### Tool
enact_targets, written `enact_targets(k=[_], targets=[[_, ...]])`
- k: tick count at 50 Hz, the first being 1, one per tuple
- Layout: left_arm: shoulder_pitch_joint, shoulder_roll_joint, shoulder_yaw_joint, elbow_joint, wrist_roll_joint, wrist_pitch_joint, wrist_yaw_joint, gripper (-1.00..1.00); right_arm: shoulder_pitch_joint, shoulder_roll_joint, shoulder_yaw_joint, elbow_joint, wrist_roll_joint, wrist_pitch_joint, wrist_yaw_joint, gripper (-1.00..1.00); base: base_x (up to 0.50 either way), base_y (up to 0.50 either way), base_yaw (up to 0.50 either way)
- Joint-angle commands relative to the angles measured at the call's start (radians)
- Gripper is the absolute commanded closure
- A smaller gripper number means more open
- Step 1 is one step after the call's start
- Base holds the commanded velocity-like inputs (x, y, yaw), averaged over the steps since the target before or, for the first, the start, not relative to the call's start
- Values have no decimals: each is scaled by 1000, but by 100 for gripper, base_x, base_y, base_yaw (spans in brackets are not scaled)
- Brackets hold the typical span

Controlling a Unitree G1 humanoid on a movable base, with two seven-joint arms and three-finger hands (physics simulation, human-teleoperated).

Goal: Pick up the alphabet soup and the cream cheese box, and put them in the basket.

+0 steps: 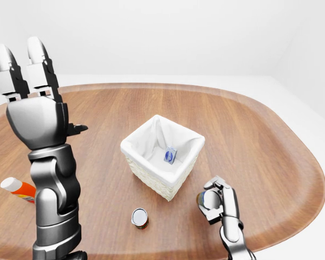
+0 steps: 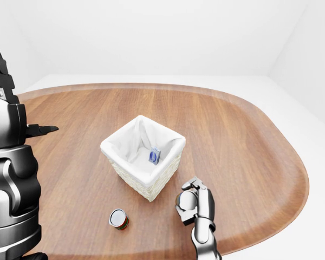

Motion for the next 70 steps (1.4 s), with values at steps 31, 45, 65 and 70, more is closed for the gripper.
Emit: enact_targets(k=[31, 45, 65, 70], targets=[[-10, 2, 5, 8, -29, 0, -2, -100, -7, 34, -88, -602, 88, 0, 131, 100, 0, 0, 0], [-27, 14, 9, -6, -61, 0, -7, -100, -226, 31, -54, -633, 154, 113, 145, 100, 0, 0, 0], [-25, 13, 6, -3, -73, 0, -14, -100, -519, 70, 35, -577, 79, 174, 112, 100, 0, 0, 0], [-27, 12, 7, -5, -72, 0, -19, -100, -601, 77, 33, -485, 73, 174, 106, 100, 0, 0, 0]])
